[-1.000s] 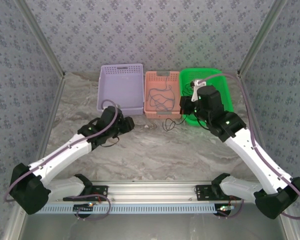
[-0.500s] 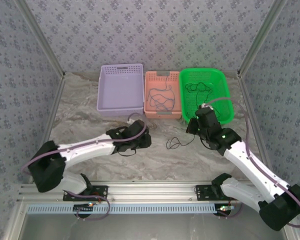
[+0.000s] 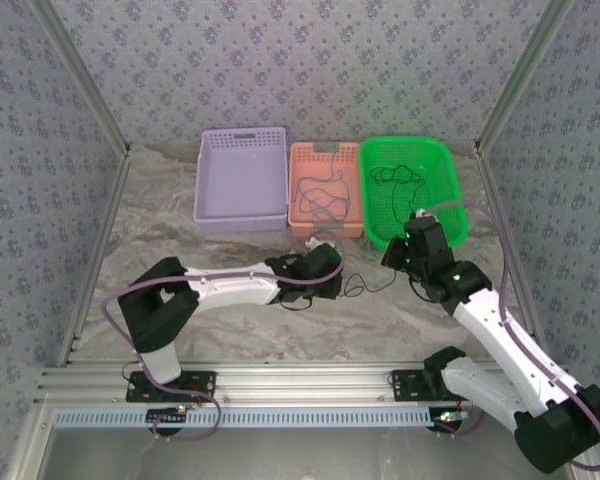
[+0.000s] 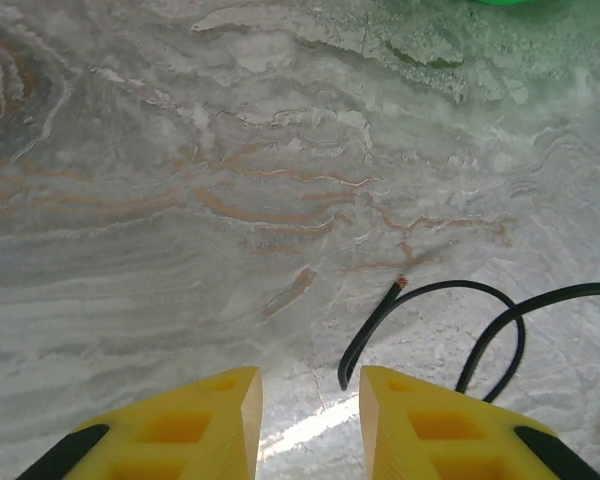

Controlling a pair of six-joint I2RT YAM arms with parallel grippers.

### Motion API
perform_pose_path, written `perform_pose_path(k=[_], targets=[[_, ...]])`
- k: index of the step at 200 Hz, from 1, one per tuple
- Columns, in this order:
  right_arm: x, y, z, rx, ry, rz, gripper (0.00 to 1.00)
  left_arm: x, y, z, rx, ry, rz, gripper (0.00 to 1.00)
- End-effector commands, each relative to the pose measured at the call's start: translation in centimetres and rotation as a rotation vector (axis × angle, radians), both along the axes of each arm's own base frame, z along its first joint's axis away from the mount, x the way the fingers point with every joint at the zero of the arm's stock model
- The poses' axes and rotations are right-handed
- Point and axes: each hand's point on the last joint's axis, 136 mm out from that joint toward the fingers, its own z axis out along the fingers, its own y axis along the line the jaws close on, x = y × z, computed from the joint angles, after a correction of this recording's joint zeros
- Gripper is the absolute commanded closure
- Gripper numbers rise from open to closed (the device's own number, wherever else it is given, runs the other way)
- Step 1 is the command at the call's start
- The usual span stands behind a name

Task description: Untangle the cables

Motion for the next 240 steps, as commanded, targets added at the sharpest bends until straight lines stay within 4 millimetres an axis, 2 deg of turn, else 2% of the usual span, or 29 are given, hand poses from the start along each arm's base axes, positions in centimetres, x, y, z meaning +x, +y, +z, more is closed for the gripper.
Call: perform_pose_path(k=[1, 68, 95, 113, 137, 168, 193, 222, 240], targets=[[-0.2, 0.0, -0.1, 0.012, 0.003, 0.012, 1.00, 0.5, -1.3, -0.2, 0.026, -0.045, -0.109, 0.69], [-0.1, -0.1, -0.3, 0.019, 0.009, 0.009, 1.00, 0.8, -3.1, -1.2, -0.058, -0.032, -0.150, 0.67], [-0.1, -0.3, -0.2, 0.020, 0.006, 0.005, 1.00, 1.3, -3.6, -1.9, -0.043, -0.023, -0.147, 0.68], [-0.1, -0.3, -0.1, 0.023, 0.007, 0.005, 1.00, 1.9, -3.4, -2.6, -0.028, -0.021, -0.124, 0.68], [-0.1, -0.7, 0.0, 0.019, 0.007, -0.009, 1.00, 2.2, -2.8, -2.2, -0.057, -0.033, -0.107, 0.68], [0.1, -0.4, -0.4, 0.011, 0.014, 0.072, 1.00, 1.5, -2.8, -1.1, -0.091, -0.056, -0.162, 0.68], [0.5, 0.1, -0.6, 0.041, 0.028, 0.166, 1.00, 1.2, -3.3, -1.3, -0.093, -0.036, -0.231, 0.69], [0.5, 0.1, -1.1, 0.092, 0.056, 0.205, 1.00, 2.5, -2.9, -2.1, -0.112, -0.024, -0.227, 0.69], [0.5, -0.1, -1.5, 0.105, 0.073, 0.204, 1.00, 3.2, -2.9, -2.0, -0.136, -0.029, -0.222, 0.73]])
